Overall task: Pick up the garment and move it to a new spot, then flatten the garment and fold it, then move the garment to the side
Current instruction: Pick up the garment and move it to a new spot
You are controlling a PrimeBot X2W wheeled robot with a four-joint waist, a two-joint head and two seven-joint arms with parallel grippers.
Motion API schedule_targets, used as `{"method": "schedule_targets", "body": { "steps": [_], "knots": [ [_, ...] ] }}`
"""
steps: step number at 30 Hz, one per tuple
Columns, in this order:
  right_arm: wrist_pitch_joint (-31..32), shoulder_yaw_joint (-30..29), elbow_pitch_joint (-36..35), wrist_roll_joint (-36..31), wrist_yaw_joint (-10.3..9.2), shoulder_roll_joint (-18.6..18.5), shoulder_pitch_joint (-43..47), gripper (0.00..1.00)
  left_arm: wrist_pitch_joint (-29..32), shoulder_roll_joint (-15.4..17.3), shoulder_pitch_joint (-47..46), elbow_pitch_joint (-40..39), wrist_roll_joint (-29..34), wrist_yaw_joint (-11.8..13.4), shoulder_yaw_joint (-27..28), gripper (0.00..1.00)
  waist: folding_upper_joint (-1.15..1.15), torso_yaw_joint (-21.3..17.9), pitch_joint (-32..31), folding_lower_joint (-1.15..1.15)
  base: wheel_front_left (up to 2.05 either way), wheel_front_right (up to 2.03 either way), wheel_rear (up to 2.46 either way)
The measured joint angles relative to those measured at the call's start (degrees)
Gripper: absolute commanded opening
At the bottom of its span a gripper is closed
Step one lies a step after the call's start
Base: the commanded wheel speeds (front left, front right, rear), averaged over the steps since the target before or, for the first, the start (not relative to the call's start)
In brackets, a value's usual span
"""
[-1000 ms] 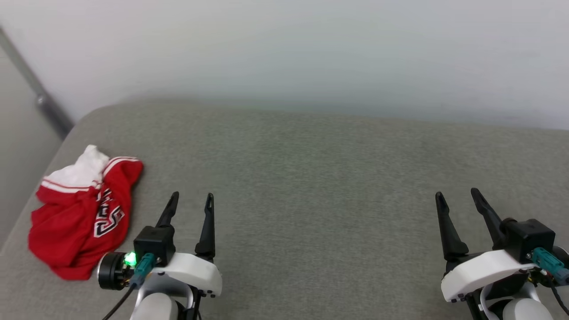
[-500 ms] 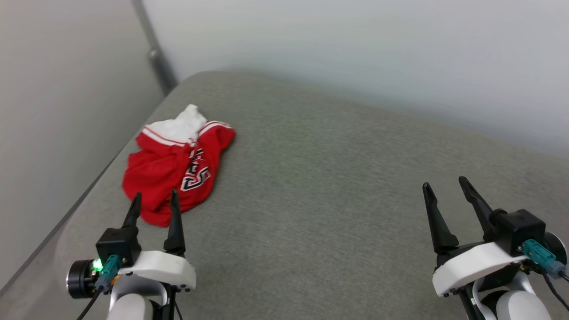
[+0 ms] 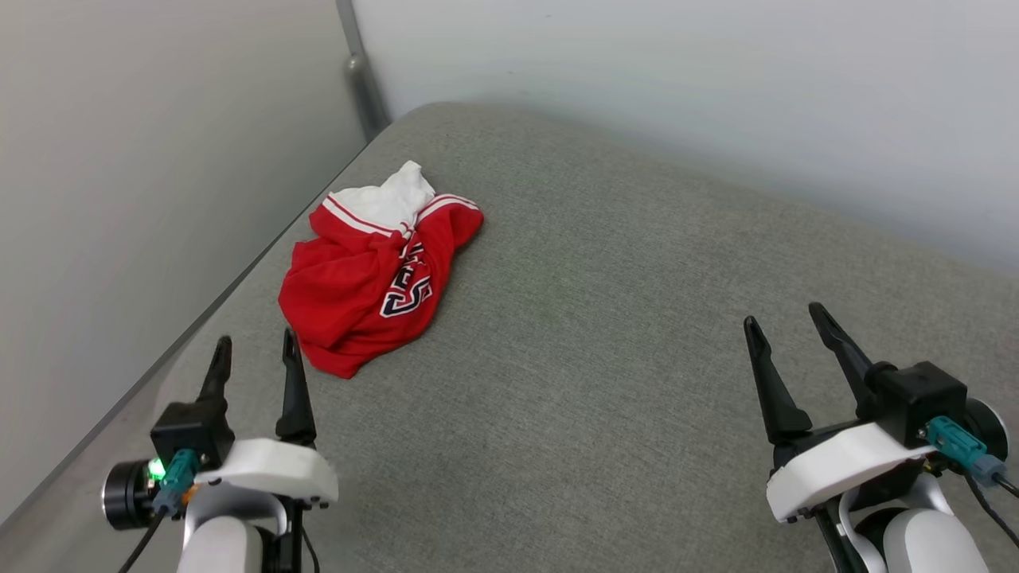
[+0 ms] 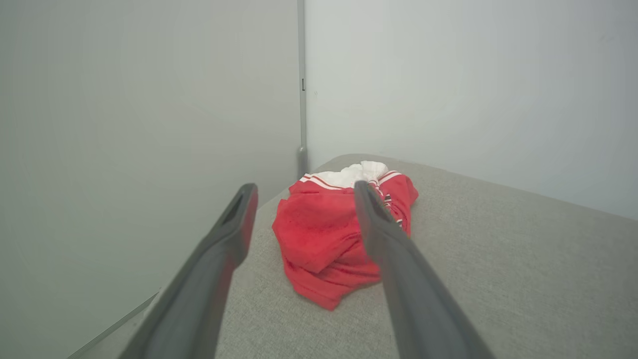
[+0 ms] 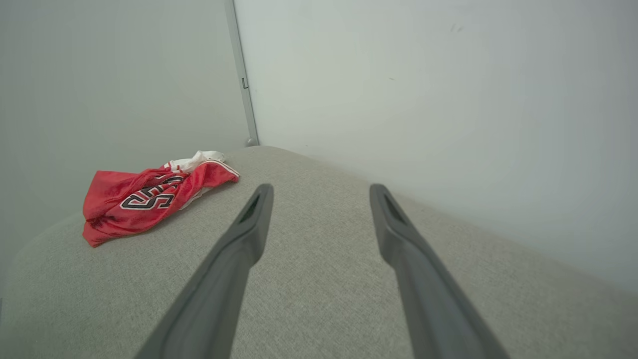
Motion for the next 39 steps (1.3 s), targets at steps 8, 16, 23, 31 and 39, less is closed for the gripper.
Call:
{"method": "schedule_targets", "body": {
  "steps": [8, 16, 23, 31, 39],
  "knots": [
    [1.4, 1.3, -1.5, -0.1, 0.00, -1.2, -2.0, 1.00, 0.0, 0.5, -10.4, 1.2, 0.4, -0.7, 0.1, 1.00, 0.00, -2.7, 2.3, 0.00, 0.00, 0.00, 0.00],
    [2.5, 3.9, -3.6, 0.6, 0.00, -3.2, -6.5, 1.00, 3.7, 7.2, -29.3, 6.1, -2.4, -2.8, 3.5, 1.00, 0.00, -7.8, 7.9, 0.00, 0.00, 0.00, 0.00],
    [0.8, 6.6, -3.1, 1.8, 0.00, -3.4, -11.8, 1.00, 15.4, 16.5, -38.3, 11.8, -6.0, -5.7, 6.3, 1.00, 0.00, -14.2, 14.3, 0.01, 0.00, 0.00, 0.00],
    [-1.4, 6.9, -0.9, 2.6, 0.00, -4.3, -14.6, 1.00, 37.8, 24.6, -39.6, 18.9, -12.3, -7.7, 5.5, 1.00, 0.00, -20.0, 21.4, 0.02, 0.00, 0.00, 0.00],
    [-3.1, 7.3, 1.0, 3.1, 0.00, -4.2, -16.7, 1.00, 58.7, 27.6, -35.0, 23.9, -20.7, -8.0, 6.1, 1.00, 0.00, -23.5, 25.6, 0.01, 0.00, 0.00, 0.00]
  ]
}}
